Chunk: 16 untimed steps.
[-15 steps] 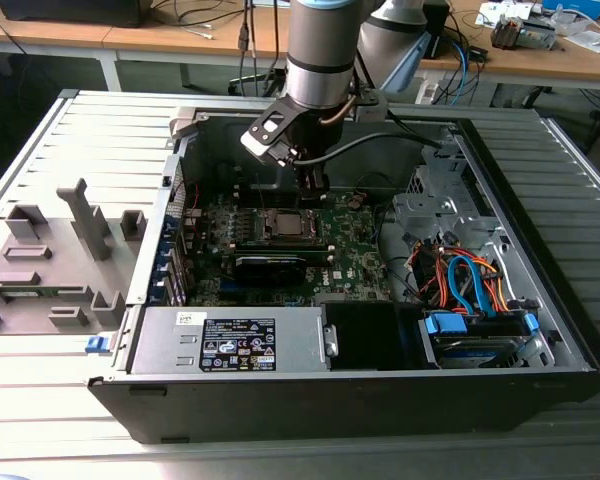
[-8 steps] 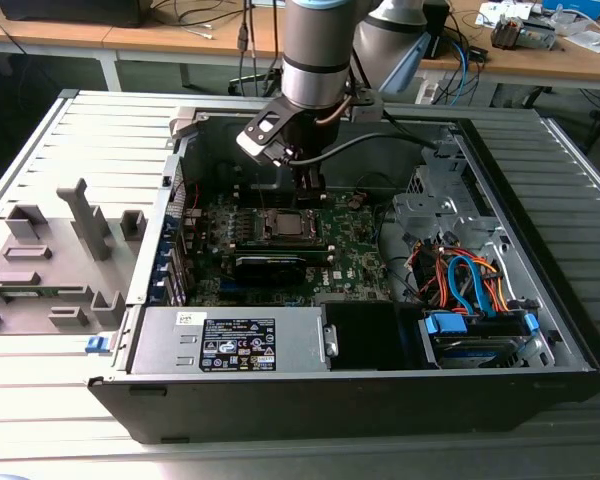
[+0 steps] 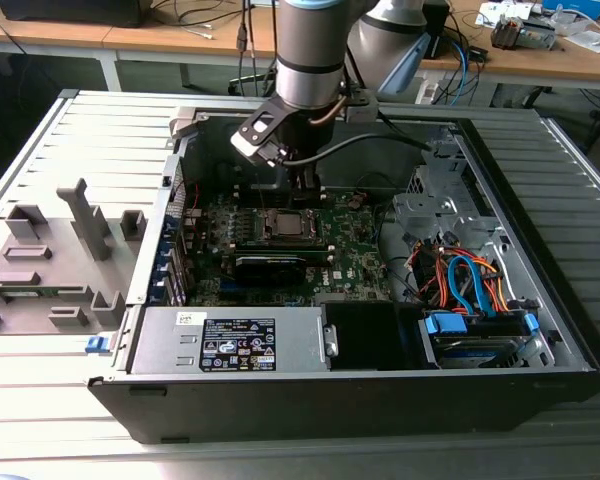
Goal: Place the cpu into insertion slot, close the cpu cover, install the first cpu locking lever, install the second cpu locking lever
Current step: 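Close the cpu cover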
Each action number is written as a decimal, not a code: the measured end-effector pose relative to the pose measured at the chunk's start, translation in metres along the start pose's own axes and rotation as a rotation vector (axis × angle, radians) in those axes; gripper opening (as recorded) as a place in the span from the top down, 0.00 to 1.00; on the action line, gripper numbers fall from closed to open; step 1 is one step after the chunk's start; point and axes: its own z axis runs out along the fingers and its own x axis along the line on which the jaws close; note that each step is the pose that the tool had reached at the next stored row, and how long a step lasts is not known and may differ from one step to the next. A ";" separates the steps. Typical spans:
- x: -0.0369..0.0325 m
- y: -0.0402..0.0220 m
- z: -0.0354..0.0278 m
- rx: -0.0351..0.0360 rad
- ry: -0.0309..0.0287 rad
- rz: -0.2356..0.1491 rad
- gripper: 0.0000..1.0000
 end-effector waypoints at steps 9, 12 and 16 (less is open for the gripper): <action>0.0007 -0.0049 0.0035 0.0000 0.0000 0.000 0.89; 0.0009 -0.0058 0.0048 0.0001 -0.0001 0.000 0.89; 0.0010 -0.0067 0.0060 0.0001 -0.0001 0.000 0.89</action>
